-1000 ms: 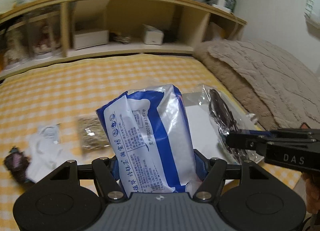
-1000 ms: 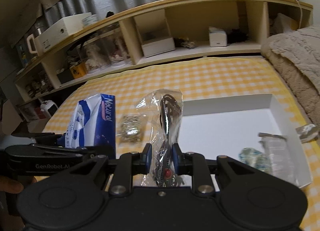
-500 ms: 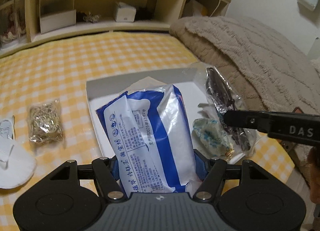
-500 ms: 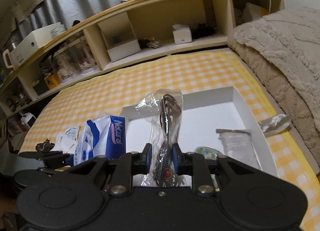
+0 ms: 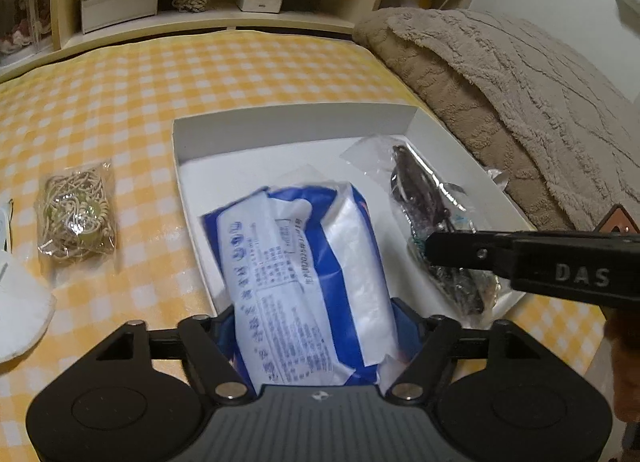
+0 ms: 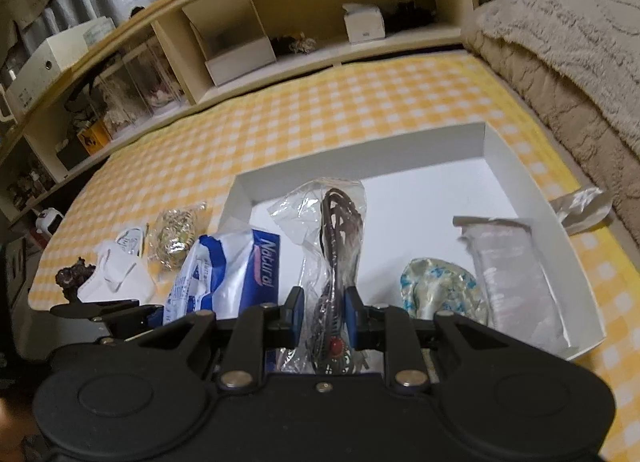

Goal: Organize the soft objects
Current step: 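Carry the wipes pack in the left tool and the cable bag in the right tool over the box, then release the wipes pack from the left tool while the right tool releases the cable bag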

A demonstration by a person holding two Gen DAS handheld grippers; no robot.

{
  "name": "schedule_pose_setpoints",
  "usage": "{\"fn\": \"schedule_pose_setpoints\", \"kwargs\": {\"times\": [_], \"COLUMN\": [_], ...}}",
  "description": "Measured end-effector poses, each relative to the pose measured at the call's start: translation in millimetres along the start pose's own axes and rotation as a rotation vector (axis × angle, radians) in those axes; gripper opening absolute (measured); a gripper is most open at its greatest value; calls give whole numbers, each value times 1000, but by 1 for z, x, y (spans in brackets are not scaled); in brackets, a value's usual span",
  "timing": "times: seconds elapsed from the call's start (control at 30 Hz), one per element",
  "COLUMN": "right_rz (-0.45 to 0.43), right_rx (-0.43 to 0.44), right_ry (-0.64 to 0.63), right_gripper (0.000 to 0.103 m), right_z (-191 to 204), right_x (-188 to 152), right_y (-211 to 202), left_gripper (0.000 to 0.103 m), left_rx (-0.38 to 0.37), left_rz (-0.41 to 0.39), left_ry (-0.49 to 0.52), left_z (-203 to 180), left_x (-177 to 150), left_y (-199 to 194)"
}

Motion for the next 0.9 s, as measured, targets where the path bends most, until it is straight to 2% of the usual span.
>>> {"fn": "schedule_pose_setpoints", "kwargs": {"times": [0.13,0.23,0.33,0.4,0.53,0.63,0.67,0.73,0.9], "right_rz": [24,43,63,82,125,154,163,164,147], "right_rx": [-15,-20,-35,-49,-61,-76,-81,-78,-73], "right_ry": [10,22,30,30,22,3,-1,3,28], "right_gripper": [22,22,22,22,23,30,42,56,60], "right_z": [-3,-7,-11,-12,-13,-12,-12,-12,-14], "right_x": [-1,-2,-3,-5,-8,-10,-11,-11,-6], "right_y": [8,13,19,23,32,36,36,34,23], "left_gripper": [77,75,63,56,54,54,54,54,55], "left_rx": [-15,-17,-22,-45,-49,-32,-27,-18,-7], "left_rz": [-14,-54,-83,-59,-2,23,27,28,23], "left_ry": [-20,-18,-18,-15,17,38,42,40,33], "left_z": [2,3,4,3,-5,-10,-10,-9,-6], "left_x": [0,3,6,6,-3,-8,-9,-10,-8], "left_y": [-7,-19,-28,-27,-16,-9,-8,-7,-13]}}
Point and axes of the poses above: each gripper's, at about its wrist camera, not at the fingertips, and y roughly the way its jaws point, z to its left, x to its top, the point moved 3 cm from there along y, roughly the way its jaws point, and after that the axes turned 3 degrees about y, right-handed, at the moved point
